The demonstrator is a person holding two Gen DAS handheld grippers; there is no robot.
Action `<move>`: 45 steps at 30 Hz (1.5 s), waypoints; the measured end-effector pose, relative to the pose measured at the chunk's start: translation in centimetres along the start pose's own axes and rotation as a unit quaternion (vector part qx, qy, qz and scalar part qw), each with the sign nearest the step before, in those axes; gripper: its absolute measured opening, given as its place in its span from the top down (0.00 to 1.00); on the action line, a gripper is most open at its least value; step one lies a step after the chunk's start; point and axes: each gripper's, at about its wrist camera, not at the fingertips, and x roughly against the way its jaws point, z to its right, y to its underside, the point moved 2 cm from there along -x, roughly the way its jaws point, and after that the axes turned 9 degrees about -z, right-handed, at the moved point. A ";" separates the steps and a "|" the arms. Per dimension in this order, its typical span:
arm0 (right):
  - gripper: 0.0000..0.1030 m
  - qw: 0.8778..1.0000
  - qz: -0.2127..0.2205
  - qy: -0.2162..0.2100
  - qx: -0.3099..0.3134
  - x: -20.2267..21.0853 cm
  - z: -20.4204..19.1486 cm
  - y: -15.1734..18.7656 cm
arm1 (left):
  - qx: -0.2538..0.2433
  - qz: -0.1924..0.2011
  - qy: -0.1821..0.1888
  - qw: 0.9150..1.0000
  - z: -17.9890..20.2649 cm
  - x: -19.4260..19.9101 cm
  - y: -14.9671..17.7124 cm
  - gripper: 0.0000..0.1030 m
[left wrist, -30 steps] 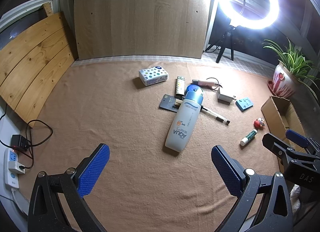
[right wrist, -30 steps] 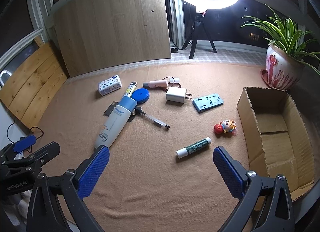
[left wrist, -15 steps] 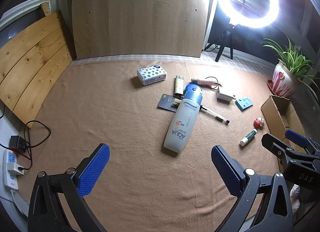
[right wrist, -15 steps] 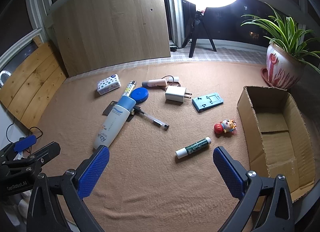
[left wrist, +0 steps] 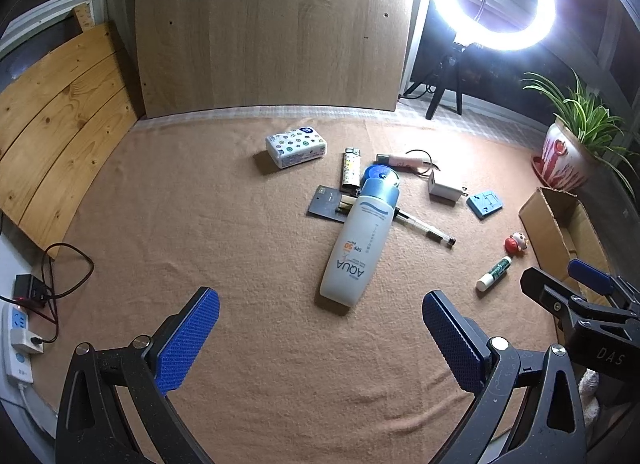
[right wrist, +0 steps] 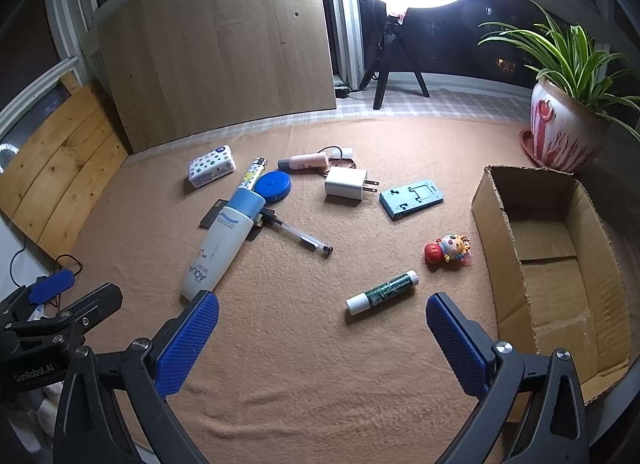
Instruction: Organize objects
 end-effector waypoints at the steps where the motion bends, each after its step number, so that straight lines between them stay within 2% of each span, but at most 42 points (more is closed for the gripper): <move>1: 0.00 1.000 0.000 0.000 0.000 0.0 0.0 0.0 | 0.000 -0.001 0.000 1.000 0.0 0.0 0.0 0.00; 15: 0.00 1.000 -0.010 0.000 -0.009 -0.6 0.6 0.1 | -0.001 -0.009 0.009 1.000 0.0 -1.4 -0.8 0.00; 34: 0.00 0.999 -0.024 -0.004 -0.044 -0.8 2.7 1.0 | -0.010 -0.043 0.028 0.999 0.8 -6.3 -3.5 0.00; 41: 0.00 0.999 -0.024 -0.001 -0.049 -0.6 3.3 1.4 | -0.006 -0.065 0.051 0.997 1.0 -9.0 -5.1 0.06; 45: 0.01 0.998 -0.026 0.001 -0.053 -0.6 3.6 1.7 | 0.005 -0.073 0.063 0.995 0.8 -10.3 -6.0 0.12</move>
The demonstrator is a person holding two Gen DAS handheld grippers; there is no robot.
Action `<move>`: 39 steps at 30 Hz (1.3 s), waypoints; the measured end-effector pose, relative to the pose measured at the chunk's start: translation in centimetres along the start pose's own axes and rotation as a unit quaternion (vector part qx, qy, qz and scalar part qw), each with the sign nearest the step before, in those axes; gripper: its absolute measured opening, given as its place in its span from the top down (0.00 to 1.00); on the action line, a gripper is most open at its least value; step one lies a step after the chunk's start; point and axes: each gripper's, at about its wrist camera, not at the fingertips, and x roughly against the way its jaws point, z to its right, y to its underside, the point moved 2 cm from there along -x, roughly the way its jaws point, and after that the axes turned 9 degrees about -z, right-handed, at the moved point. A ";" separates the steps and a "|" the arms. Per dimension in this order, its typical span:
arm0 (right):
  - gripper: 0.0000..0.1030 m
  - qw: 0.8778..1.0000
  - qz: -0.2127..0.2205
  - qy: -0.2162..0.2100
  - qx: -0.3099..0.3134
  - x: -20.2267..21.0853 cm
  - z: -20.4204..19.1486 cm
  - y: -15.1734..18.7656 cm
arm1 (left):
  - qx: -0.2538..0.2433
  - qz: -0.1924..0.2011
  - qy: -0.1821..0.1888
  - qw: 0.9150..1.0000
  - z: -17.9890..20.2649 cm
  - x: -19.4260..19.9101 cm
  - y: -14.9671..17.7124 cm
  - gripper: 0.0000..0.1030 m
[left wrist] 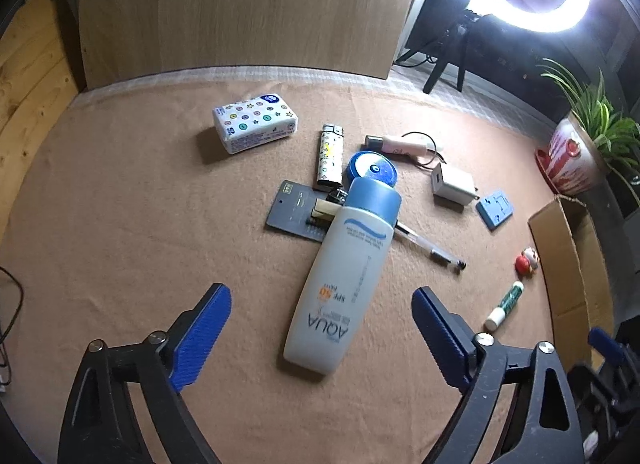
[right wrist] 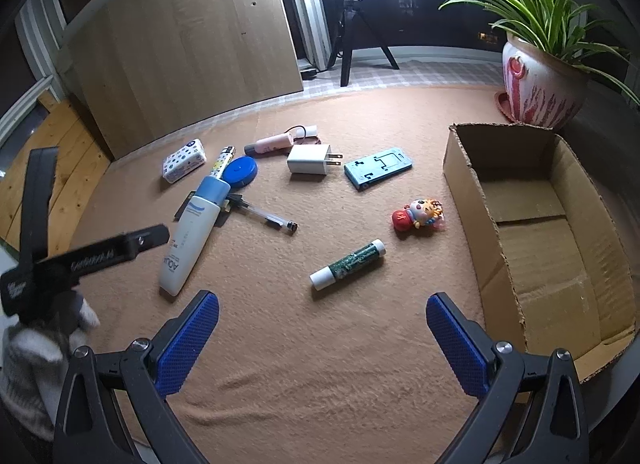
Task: Organize objects
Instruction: 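Move the left tool to the white AQUA bottle and straddle it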
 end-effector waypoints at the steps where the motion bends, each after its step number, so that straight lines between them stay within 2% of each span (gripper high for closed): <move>1: 0.01 1.000 -0.001 0.001 -0.001 0.0 0.1 0.0 | 0.003 -0.002 0.004 1.000 -0.1 -0.2 -0.3 0.15; 7: 0.01 1.000 -0.002 0.004 -0.005 -0.1 0.5 0.2 | 0.019 -0.018 0.046 0.999 0.1 -2.0 -1.9 0.24; 14: 0.01 1.000 -0.007 0.009 -0.006 -0.3 0.8 0.3 | 0.022 -0.041 0.089 0.995 0.7 -3.6 -3.5 0.28; 21: 0.01 1.000 -0.007 0.011 -0.008 -0.4 1.0 0.4 | 0.019 -0.062 0.108 0.992 0.8 -5.3 -4.3 0.52; 23: 0.01 1.000 -0.007 0.011 -0.008 -0.4 1.1 0.4 | 0.019 -0.063 0.117 0.991 0.7 -5.5 -4.2 0.52; 30: 0.01 1.000 -0.010 0.008 -0.005 -0.6 0.8 0.3 | 0.016 -0.073 0.133 0.988 0.9 -5.6 -2.6 0.59; 39: 0.00 1.000 -0.015 -0.009 0.005 -0.9 0.3 0.3 | 0.032 -0.081 0.147 0.985 1.0 -5.4 1.9 0.59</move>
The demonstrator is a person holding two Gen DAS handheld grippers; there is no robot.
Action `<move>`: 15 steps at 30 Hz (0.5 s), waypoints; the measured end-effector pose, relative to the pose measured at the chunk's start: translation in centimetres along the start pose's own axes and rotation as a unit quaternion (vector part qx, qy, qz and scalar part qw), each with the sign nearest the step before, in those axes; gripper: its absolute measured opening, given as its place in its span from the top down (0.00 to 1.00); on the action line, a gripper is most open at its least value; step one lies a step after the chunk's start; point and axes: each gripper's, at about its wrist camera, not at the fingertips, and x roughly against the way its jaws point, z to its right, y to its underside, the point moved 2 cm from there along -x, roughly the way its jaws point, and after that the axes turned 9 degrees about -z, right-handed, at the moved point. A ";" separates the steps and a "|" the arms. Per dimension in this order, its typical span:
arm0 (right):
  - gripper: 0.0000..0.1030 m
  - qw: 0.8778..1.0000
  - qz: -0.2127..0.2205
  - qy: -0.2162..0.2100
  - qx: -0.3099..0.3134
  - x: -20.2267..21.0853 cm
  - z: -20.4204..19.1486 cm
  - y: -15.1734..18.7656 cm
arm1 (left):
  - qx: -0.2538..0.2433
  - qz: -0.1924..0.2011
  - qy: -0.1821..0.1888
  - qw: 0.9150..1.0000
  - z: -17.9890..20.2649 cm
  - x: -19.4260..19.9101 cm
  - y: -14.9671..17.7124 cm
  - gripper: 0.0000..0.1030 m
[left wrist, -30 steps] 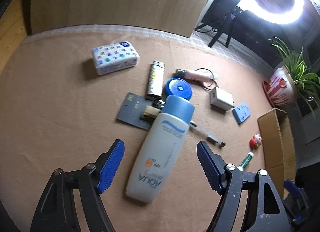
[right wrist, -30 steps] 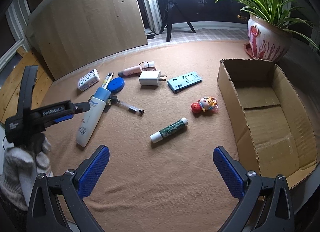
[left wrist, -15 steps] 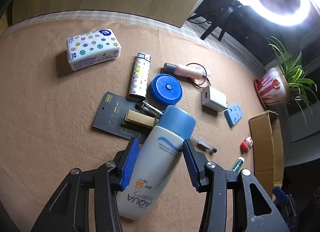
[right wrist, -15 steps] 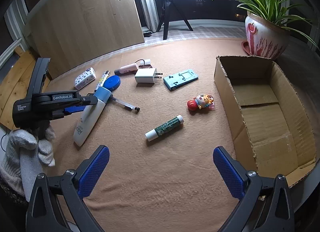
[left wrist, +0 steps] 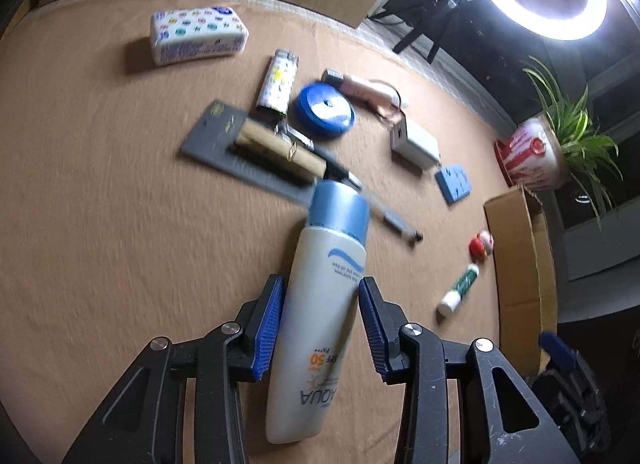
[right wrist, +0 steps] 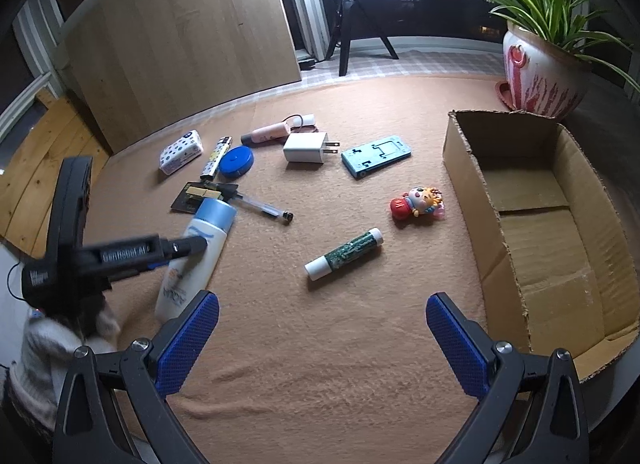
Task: Organize objects
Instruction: 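Move the left tool to the white AQUA bottle and straddle it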
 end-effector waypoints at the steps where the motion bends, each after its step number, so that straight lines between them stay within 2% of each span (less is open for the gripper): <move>1: 0.00 1.000 -0.001 -0.004 0.001 -0.1 -0.1 0.0 | 0.000 -0.002 -0.002 1.000 0.1 -0.1 0.5 0.59; 12: 0.00 0.996 -0.038 -0.079 -0.019 -1.5 -0.2 -1.0 | -0.007 0.011 -0.015 1.000 1.1 0.5 4.9 0.60; 14: 0.00 0.995 -0.044 -0.089 -0.019 -1.9 -0.4 -1.3 | -0.011 0.011 -0.026 1.000 1.2 0.8 5.3 0.56; 15: 0.01 0.994 -0.046 -0.093 -0.017 -2.0 -0.6 -1.5 | -0.014 0.013 -0.032 0.999 1.2 1.0 5.5 0.49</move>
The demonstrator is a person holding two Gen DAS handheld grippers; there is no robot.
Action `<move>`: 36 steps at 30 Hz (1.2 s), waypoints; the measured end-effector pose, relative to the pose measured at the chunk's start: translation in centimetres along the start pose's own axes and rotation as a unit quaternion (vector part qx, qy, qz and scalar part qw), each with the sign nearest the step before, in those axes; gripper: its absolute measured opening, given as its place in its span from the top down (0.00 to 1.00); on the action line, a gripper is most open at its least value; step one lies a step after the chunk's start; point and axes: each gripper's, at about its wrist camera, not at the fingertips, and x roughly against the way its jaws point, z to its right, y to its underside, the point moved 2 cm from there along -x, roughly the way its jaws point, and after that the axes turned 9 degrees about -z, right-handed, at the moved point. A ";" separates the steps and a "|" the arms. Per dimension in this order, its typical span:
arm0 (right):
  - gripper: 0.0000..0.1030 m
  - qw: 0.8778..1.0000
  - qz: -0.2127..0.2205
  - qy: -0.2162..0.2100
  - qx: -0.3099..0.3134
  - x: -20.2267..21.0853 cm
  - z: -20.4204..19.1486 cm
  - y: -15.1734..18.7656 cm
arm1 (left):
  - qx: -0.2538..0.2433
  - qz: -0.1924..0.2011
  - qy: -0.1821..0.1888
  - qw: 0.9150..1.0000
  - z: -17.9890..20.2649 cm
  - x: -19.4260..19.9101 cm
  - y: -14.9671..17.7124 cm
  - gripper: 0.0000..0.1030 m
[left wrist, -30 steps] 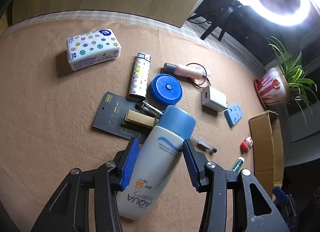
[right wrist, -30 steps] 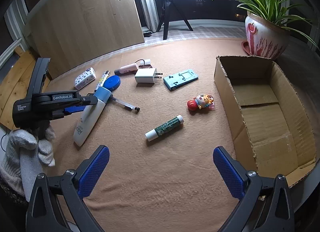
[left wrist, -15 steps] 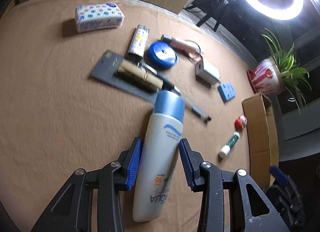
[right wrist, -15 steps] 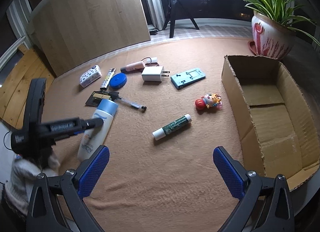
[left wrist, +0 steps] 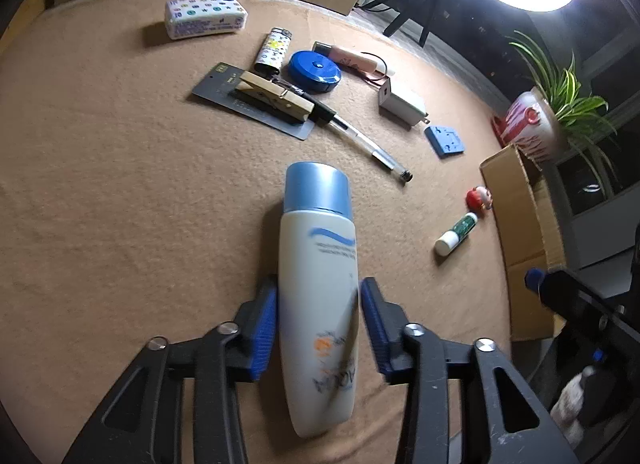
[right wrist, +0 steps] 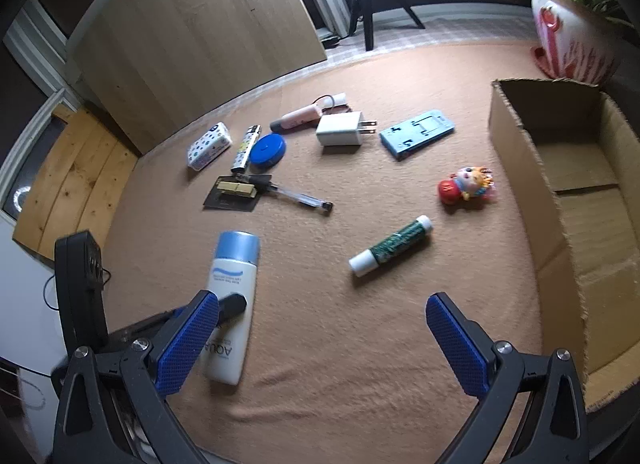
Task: Organize objects
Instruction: 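Move the left tool to the white AQUA bottle and straddle it, then close the left tool on the bottle and lift it toward the box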
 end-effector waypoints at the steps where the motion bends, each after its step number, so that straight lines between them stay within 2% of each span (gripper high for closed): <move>1: 0.01 1.000 -0.002 -0.003 0.003 -0.2 -0.2 -0.2 | -0.005 0.004 -0.008 1.000 0.1 0.3 0.1 0.42; 5: 0.01 1.000 -0.015 -0.014 0.017 -1.3 -1.2 -0.9 | -0.037 0.022 -0.033 0.999 0.5 1.8 0.5 0.40; 12: 0.27 0.996 -0.070 -0.052 0.023 -4.7 -2.4 -1.6 | -0.062 0.013 -0.033 0.997 0.7 2.4 1.2 0.41; 16: 0.31 0.992 -0.097 -0.071 0.026 -6.4 -3.0 -1.9 | -0.075 0.006 -0.029 0.997 1.3 1.9 1.5 0.45; 24: 0.33 0.985 -0.138 -0.097 0.034 -8.9 -3.9 -2.0 | -0.057 -0.010 0.000 0.998 0.8 1.2 1.7 0.54; 26: 0.37 0.984 -0.146 -0.097 0.036 -9.2 -4.1 -1.8 | -0.054 -0.014 0.005 0.998 0.7 1.0 1.8 0.55; 28: 0.50 0.983 -0.155 -0.097 0.035 -9.5 -4.3 -1.7 | -0.048 -0.017 0.012 0.999 0.6 0.7 1.9 0.55; 32: 0.62 0.980 -0.162 -0.107 0.040 -9.1 -4.9 -1.3 | -0.045 -0.019 0.023 0.999 0.7 0.5 2.1 0.56; 36: 0.63 0.982 -0.152 -0.099 0.046 -8.4 -5.0 -1.1 | -0.040 -0.017 0.027 0.999 1.3 0.7 2.3 0.56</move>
